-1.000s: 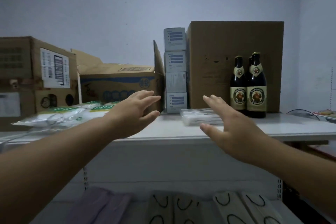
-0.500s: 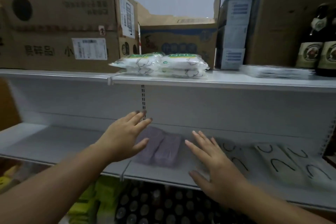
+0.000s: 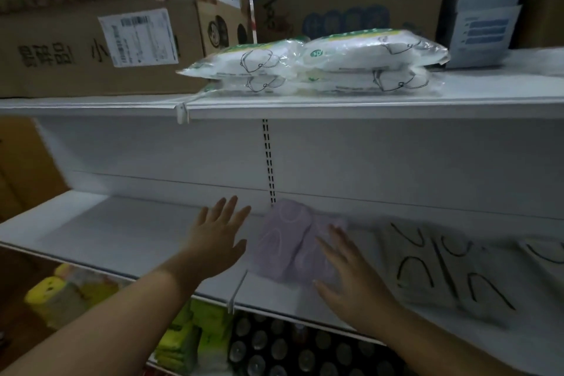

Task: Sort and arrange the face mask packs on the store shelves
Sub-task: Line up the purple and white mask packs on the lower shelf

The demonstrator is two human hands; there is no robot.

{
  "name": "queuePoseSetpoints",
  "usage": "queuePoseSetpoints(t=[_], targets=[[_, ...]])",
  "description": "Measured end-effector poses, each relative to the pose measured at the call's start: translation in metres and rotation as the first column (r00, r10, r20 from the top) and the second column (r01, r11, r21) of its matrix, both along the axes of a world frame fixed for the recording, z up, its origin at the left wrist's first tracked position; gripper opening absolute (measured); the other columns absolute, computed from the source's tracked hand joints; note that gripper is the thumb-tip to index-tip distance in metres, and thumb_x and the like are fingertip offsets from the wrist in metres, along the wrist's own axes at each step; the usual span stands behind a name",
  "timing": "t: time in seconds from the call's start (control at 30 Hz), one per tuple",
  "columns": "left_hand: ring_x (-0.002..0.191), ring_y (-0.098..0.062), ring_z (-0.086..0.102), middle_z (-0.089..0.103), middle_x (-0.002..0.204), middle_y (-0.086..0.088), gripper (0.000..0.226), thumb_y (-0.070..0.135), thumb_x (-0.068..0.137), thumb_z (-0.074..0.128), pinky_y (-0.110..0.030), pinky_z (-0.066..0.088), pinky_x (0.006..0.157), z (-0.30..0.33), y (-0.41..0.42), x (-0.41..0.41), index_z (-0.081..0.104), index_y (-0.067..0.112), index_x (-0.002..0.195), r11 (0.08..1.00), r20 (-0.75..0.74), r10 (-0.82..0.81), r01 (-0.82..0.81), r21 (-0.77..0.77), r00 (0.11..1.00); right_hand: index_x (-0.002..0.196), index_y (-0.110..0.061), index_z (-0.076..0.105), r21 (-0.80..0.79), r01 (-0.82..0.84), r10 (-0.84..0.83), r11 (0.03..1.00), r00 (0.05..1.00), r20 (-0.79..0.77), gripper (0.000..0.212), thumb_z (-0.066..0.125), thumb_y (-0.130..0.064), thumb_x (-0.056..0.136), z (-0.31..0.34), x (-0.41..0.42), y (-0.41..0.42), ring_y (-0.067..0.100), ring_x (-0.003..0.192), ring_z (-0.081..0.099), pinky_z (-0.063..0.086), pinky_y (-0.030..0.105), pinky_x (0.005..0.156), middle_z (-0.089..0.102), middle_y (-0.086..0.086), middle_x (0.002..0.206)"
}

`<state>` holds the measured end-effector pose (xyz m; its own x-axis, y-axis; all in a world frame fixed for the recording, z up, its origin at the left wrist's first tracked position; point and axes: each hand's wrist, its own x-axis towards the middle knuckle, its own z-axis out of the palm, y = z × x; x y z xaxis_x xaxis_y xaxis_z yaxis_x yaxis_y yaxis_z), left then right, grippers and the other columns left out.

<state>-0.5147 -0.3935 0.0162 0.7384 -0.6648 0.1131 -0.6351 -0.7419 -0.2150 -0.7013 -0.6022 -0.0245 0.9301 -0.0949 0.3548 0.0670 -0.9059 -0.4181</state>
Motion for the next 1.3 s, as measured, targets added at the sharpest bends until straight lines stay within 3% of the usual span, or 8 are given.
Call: queuePoseSetpoints(t=[0.23,0.37,0.5,0.63,0.77,0.87,0.97,1.3], targets=[[0.149,-0.022,-0.003,-0.007,0.162,0.003,0.055,0.053,0.1,0.017,-0.041,0.008,0.12,-0.035,-0.026,0.052,-0.002,0.042,0.151,0.995,-0.09,-0.04,0.047,0.082,0.995,0.148,-0.038,0.014,0.176,0.101,-0.077,0.979,0.988,-0.134,0.065,0.051,-0.042,0.095,-0.033,0.042,-0.029,0.002,0.144,-0.008,0.002,0.011,0.109,-0.018,-0.02,0.149],[0.138,-0.027,0.036,0.029,0.156,-0.005,0.064,0.062,0.095,0.025,-0.039,0.033,0.111,-0.048,-0.051,0.077,0.003,0.041,0.151,1.0,-0.297,-0.025,0.021,-0.018,0.954,0.151,-0.034,0.012,0.171,0.252,-0.205,0.953,0.946,-0.252,0.067,0.048,-0.047,0.095,-0.049,0.061,-0.034,0.006,0.146,0.001,0.007,0.015,0.112,-0.012,-0.017,0.154],[0.12,-0.03,0.055,0.052,0.137,-0.016,0.085,0.052,0.093,0.05,-0.025,0.046,0.088,-0.061,-0.076,0.091,0.001,0.019,0.153,0.929,-0.718,-0.063,-0.222,-0.296,0.693,0.15,-0.022,0.025,0.247,0.513,-0.392,0.822,0.825,-0.407,0.066,0.05,-0.045,0.094,-0.06,0.075,-0.033,0.02,0.137,0.036,0.033,0.031,0.111,0.033,0.0,0.151],[0.116,-0.024,0.054,0.052,0.128,-0.012,0.051,0.009,0.089,0.065,-0.016,0.045,0.069,-0.07,-0.09,0.095,0.04,0.007,0.133,0.732,-0.854,-0.322,-0.465,-0.498,0.409,0.148,-0.015,0.027,0.351,0.725,-0.52,0.592,0.677,-0.52,0.07,0.056,-0.043,0.091,-0.064,0.086,-0.031,0.023,0.122,0.052,0.042,0.022,0.089,0.048,0.004,0.141],[0.063,-0.008,0.063,0.064,0.083,-0.004,0.017,0.011,0.083,0.074,-0.018,0.047,0.044,-0.075,-0.089,0.102,0.059,0.017,0.086,0.716,-0.909,-0.337,-0.56,-0.417,0.245,0.147,-0.005,0.027,0.496,0.813,-0.539,0.305,0.577,-0.614,0.076,0.065,-0.032,0.087,-0.058,0.103,-0.024,0.023,0.103,0.058,0.047,0.026,0.082,0.046,0.01,0.142],[0.066,-0.023,0.064,0.07,0.086,-0.014,0.029,0.021,0.078,0.079,-0.021,0.045,0.046,-0.082,-0.084,0.111,0.07,0.001,0.098,0.737,-0.958,-0.255,-0.615,-0.281,0.133,0.131,-0.001,0.05,0.496,0.843,-0.551,0.208,0.52,-0.653,0.054,0.068,-0.022,0.085,-0.055,0.113,-0.015,0.009,0.066,0.048,0.045,0.02,0.067,0.057,0.012,0.127],[0.074,-0.029,0.067,0.071,0.083,-0.016,0.037,0.021,0.074,0.082,-0.031,0.054,0.059,-0.084,-0.079,0.117,0.07,-0.004,0.1,0.715,-0.971,-0.241,-0.677,-0.176,-0.002,0.134,-0.001,0.049,0.539,0.836,-0.538,0.103,0.502,-0.677,0.058,0.071,-0.018,0.083,-0.056,0.118,-0.009,0.021,0.094,0.06,0.049,0.024,0.078,0.057,0.013,0.129],[0.07,-0.03,0.071,0.074,0.081,-0.019,0.045,0.018,0.064,0.086,-0.033,0.056,0.053,-0.083,-0.08,0.118,0.07,-0.004,0.1,0.804,-0.956,-0.249,-0.583,-0.115,-0.154,0.117,-0.014,0.05,0.61,0.788,-0.591,0.082,0.531,-0.607,0.038,0.066,-0.009,0.083,-0.068,0.104,0.016,0.013,0.087,0.056,0.048,0.021,0.073,0.057,0.0,0.104]])
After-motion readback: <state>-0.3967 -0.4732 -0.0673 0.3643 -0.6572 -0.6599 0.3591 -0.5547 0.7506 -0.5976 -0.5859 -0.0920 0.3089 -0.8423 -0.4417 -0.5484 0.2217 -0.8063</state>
